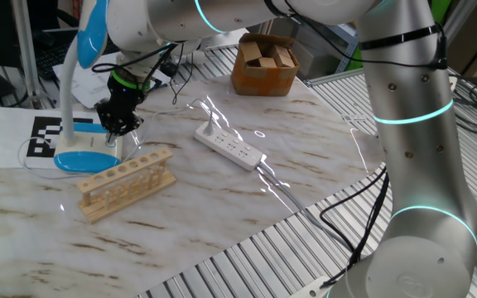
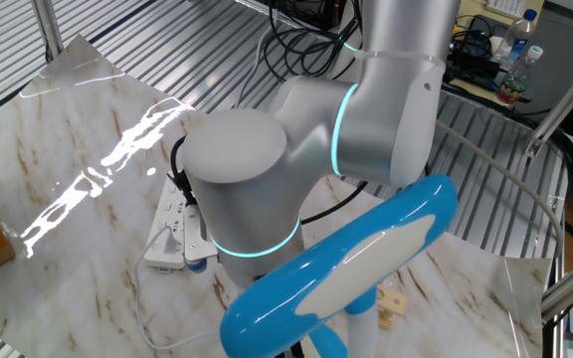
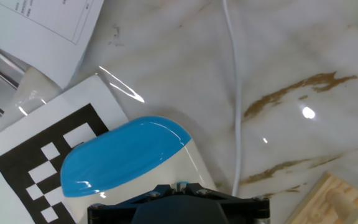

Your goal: Plug in the power cord of the desk lamp, turn on the socket, and light up the desk lamp

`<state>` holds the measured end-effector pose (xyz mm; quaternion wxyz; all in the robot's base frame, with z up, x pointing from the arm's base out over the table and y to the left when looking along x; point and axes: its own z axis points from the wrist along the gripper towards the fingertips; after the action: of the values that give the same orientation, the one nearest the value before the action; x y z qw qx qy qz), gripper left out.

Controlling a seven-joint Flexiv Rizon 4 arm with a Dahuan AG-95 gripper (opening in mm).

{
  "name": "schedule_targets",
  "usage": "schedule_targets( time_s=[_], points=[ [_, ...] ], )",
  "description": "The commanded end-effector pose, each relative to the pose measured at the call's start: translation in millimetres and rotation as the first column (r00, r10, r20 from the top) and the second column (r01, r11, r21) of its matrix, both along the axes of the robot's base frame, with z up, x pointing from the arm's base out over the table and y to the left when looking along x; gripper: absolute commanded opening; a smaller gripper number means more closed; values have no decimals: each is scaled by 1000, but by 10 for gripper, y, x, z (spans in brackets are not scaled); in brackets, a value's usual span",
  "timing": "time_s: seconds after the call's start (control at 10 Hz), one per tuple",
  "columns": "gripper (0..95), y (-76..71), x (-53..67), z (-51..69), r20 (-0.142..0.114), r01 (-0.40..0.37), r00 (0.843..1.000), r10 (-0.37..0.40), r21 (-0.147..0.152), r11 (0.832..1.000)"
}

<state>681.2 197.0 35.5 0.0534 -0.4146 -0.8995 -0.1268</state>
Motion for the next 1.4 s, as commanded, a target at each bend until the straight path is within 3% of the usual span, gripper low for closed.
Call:
schedule_targets(
  time_s=[0.1,0.4,1.4],
  points=[
    [0,14,0,-10,-11,-12,1000,12,0,1000],
    [0,61,-58,48,-23,-11,1000,11,-5,1000],
    [0,46,-141,6,-30,-42,999,41,-22,999]
  ],
)
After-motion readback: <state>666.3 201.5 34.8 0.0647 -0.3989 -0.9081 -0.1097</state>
